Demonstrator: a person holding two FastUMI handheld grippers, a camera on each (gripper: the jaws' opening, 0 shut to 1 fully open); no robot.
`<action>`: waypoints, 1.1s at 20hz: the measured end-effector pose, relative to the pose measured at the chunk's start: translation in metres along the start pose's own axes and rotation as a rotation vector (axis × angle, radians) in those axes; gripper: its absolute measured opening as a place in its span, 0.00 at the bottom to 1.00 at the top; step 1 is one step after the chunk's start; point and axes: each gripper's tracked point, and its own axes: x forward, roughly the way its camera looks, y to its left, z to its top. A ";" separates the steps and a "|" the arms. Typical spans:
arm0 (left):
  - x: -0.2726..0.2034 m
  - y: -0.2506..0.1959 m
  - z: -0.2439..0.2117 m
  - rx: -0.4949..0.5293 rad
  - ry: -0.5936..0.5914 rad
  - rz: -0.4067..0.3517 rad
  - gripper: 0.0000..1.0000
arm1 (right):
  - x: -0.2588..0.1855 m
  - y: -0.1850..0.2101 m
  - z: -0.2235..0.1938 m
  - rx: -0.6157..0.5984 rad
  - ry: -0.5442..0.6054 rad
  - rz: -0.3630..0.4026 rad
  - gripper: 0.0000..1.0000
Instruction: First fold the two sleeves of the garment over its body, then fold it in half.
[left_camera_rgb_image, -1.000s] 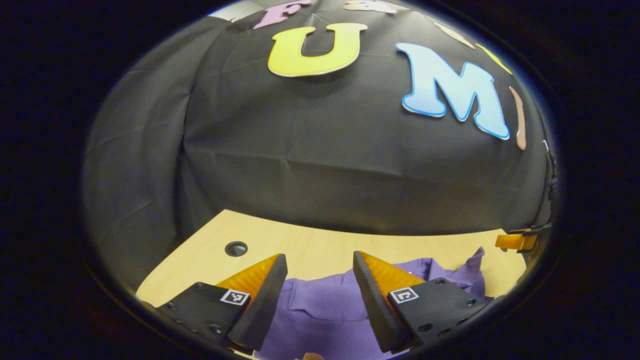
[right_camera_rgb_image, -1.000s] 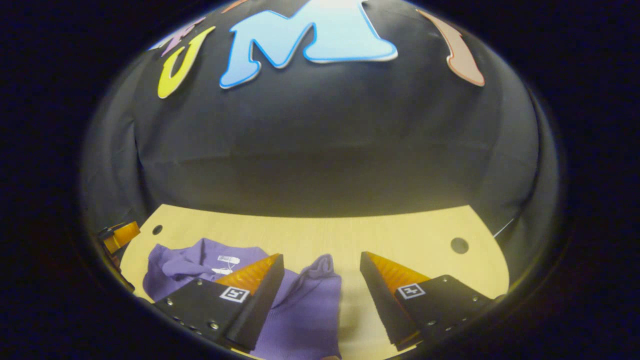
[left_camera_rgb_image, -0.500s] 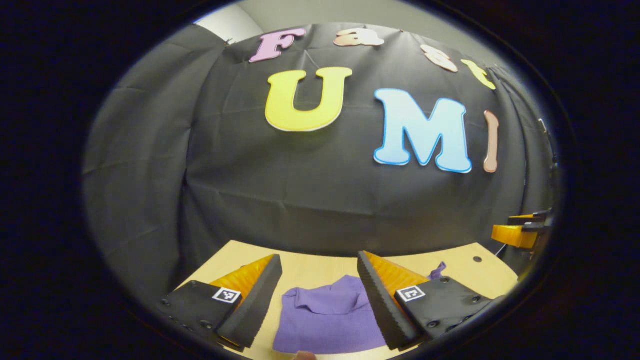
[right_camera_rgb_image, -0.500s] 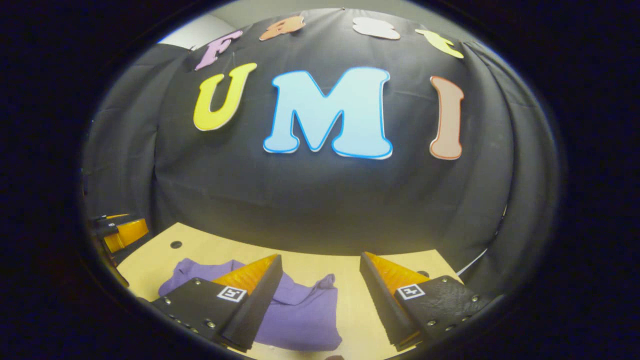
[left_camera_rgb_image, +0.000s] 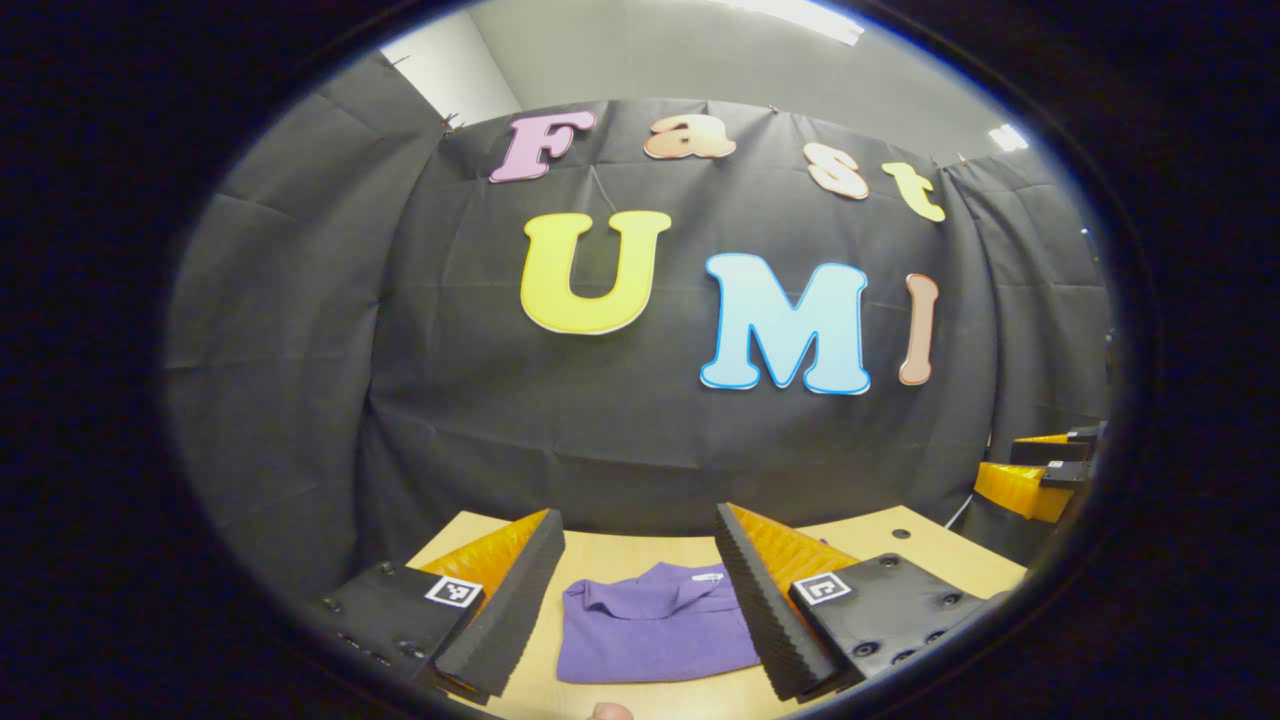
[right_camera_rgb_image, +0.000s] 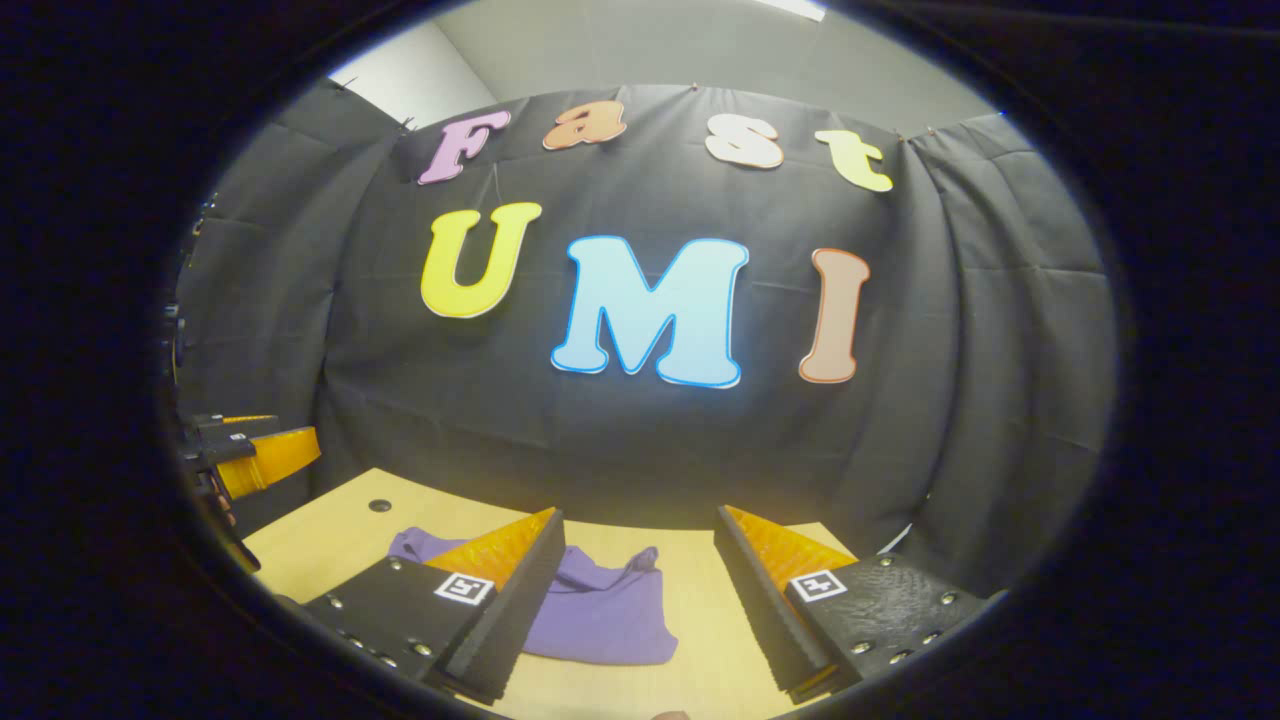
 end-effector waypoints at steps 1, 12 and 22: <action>-0.008 -0.002 0.005 0.005 -0.010 -0.005 0.96 | -0.008 0.000 0.001 0.003 -0.005 -0.003 0.92; -0.044 -0.027 0.034 0.024 -0.078 -0.012 0.95 | -0.038 -0.013 0.020 0.010 -0.066 -0.002 0.92; -0.046 -0.039 0.036 0.024 -0.094 -0.008 0.95 | -0.044 -0.030 0.013 0.038 -0.055 -0.007 0.92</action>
